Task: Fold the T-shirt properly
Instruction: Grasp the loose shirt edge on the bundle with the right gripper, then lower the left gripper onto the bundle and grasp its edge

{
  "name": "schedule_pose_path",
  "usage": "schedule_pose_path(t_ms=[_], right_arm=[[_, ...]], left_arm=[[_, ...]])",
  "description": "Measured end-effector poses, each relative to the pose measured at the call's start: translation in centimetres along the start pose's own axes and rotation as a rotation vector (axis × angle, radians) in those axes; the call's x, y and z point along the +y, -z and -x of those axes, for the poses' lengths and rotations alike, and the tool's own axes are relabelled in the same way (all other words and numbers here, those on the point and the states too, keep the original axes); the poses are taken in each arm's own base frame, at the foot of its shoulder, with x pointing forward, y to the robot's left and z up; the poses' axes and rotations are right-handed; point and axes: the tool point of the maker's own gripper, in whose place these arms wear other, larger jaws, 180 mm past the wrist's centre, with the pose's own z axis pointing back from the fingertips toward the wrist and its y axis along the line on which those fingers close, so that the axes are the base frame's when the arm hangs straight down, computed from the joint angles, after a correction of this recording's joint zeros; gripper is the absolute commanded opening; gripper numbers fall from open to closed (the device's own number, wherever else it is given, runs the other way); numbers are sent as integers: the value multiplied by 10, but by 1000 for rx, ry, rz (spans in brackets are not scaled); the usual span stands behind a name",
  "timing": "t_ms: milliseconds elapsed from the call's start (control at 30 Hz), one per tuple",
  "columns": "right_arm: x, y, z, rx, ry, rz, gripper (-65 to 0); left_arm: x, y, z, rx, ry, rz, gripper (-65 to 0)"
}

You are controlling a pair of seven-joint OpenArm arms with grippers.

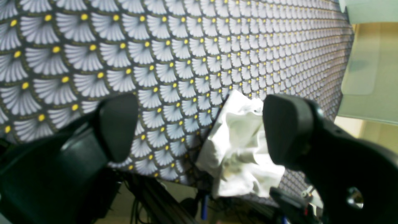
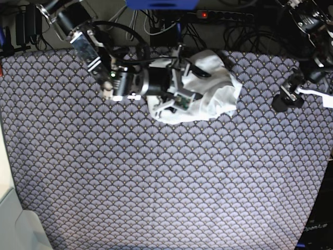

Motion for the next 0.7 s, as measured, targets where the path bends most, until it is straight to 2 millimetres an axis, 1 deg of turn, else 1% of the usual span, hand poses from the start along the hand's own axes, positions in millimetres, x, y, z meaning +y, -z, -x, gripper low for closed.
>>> schedule_pose_path(t_ms=[100,167,267,367,433,533,600,667,700], right_arm=[[-4,-11,7,9,10,27,-299],[-8,-16,12,16,22,43,-299],[-20,-28,19,27,35,87,-299],[-28,-37,21,16,53,125,-299],[-34,-42,25,23,63,146,-299],[-37,-45,24,16,65,158,-299],[-35,-44,26,19,71,155,-299],[-32,-44,30,30,78,149,-299],[-32,-44,30,29,78,149,-299]], left_arm=[[-13,3,19,100,37,55,-26],[-21,6,28,146,68,85,-26],[-44,13,43,229,132,160,-26],[-57,19,57,292,187,184,-26],[-68,23,65,325,211,211,-26],[-84,26,71,338,257,248,-26],[-94,28,82,377,284,273,-26],[-100,31,90,404,304,284,-26],[-99,32,92,407,322,269,-26]])
